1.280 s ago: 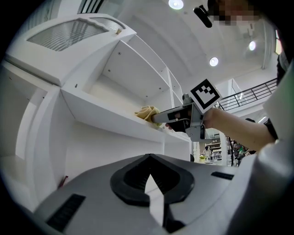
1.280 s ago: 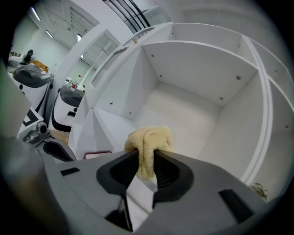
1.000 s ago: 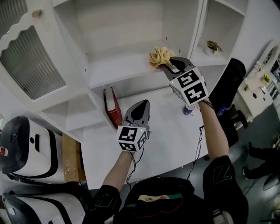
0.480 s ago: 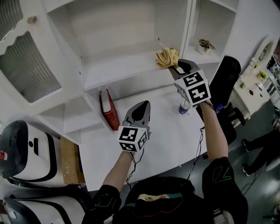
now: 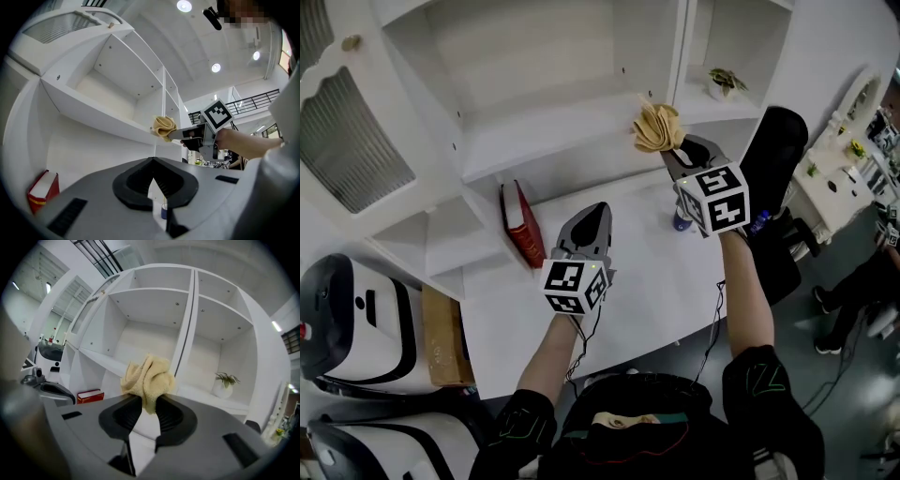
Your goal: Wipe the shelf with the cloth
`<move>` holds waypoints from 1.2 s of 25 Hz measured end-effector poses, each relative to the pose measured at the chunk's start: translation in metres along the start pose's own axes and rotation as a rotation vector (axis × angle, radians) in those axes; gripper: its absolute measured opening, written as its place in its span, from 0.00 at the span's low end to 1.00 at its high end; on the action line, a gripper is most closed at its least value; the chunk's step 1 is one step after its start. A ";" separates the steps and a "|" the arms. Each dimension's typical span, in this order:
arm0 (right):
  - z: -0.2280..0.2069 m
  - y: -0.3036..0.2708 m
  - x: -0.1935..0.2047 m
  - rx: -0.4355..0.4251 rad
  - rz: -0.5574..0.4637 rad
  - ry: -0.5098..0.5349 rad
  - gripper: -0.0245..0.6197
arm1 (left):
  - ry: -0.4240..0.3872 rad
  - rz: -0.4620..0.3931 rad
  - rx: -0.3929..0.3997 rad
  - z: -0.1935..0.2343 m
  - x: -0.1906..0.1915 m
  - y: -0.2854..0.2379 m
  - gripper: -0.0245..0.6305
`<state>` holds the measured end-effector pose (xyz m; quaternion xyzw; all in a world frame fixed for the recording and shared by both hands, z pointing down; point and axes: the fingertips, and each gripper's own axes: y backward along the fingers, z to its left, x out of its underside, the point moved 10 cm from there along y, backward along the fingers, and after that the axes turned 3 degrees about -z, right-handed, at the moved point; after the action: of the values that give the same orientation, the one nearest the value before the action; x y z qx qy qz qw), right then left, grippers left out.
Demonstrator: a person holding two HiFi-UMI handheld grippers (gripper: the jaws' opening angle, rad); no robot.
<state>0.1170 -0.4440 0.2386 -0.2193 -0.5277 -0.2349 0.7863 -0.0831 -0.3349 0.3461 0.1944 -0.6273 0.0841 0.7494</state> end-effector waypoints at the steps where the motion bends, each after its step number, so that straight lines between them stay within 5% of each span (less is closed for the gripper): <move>1: 0.000 0.005 0.005 0.003 -0.014 -0.025 0.19 | -0.003 0.002 -0.004 -0.002 0.001 0.000 0.04; 14: 0.021 0.058 0.109 0.075 -0.047 -0.378 0.18 | -0.090 0.045 -0.161 -0.017 0.028 0.006 0.04; 18: 0.038 0.072 0.139 0.089 -0.031 -0.418 0.18 | -0.096 0.094 -0.250 -0.014 0.049 0.016 0.04; 30: 0.107 0.087 0.215 0.044 0.073 -0.389 0.18 | -0.155 0.252 -0.337 -0.020 0.108 0.055 0.04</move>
<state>0.1628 -0.3414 0.4675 -0.2624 -0.6664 -0.1478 0.6821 -0.0636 -0.2898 0.4591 -0.0076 -0.7074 0.0558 0.7046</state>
